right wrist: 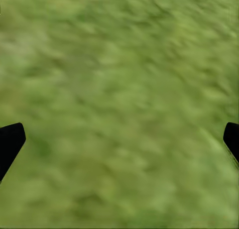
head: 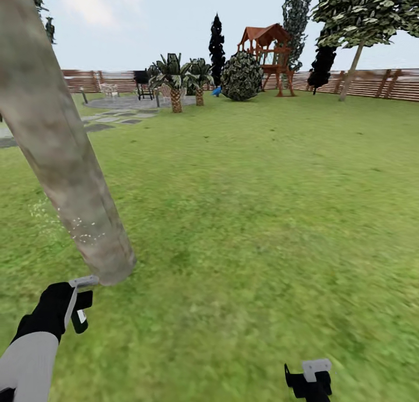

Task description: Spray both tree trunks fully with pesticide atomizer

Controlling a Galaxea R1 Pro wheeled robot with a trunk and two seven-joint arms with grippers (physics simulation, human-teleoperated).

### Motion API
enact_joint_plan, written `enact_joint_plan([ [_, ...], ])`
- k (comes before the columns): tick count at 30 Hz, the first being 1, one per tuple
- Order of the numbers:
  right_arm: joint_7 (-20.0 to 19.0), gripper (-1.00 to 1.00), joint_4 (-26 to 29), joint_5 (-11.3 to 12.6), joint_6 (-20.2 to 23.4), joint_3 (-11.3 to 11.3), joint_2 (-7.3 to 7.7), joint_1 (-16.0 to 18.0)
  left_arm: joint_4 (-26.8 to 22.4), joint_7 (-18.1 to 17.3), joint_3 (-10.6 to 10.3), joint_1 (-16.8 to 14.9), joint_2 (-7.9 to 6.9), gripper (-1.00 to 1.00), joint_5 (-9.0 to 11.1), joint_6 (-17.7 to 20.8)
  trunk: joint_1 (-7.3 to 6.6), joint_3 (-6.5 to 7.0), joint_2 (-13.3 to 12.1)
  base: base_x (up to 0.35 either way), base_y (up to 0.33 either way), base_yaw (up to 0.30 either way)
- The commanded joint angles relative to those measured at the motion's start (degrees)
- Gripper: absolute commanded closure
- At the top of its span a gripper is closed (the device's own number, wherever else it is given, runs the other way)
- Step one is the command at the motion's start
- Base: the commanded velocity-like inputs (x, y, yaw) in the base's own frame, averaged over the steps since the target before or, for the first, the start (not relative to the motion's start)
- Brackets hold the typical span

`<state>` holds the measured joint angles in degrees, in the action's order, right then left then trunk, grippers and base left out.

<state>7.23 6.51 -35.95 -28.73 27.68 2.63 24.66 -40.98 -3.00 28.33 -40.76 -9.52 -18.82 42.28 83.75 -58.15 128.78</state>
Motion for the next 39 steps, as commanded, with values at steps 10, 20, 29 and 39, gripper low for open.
enact_joint_plan([
  [10,0.33,-1.00,-0.10,-0.61,-0.18,0.27,0.00,0.04,-0.92,-1.32,-0.17,-0.10,1.61,1.00,0.16,0.70,0.01,-0.37,0.02,0.070,-0.084,0.251],
  [20,0.35,-1.00,-0.10,-0.61,-0.17,0.27,-0.04,0.04,-0.95,-1.24,-0.15,-0.13,4.44,1.00,0.10,0.61,0.01,-0.66,0.02,0.139,-0.223,0.227],
  [29,0.50,-1.00,-0.10,-0.61,-0.10,0.34,0.03,0.04,-0.95,-1.18,-0.11,-0.11,4.47,1.00,0.10,0.58,0.01,-0.68,0.02,0.167,-0.238,0.014],
  [39,0.51,-1.00,-0.10,-0.61,-0.09,0.33,-0.01,0.04,-0.95,-1.14,-0.11,-0.12,4.42,1.00,0.10,0.61,0.01,-0.68,0.02,0.182,-0.236,0.052],
])
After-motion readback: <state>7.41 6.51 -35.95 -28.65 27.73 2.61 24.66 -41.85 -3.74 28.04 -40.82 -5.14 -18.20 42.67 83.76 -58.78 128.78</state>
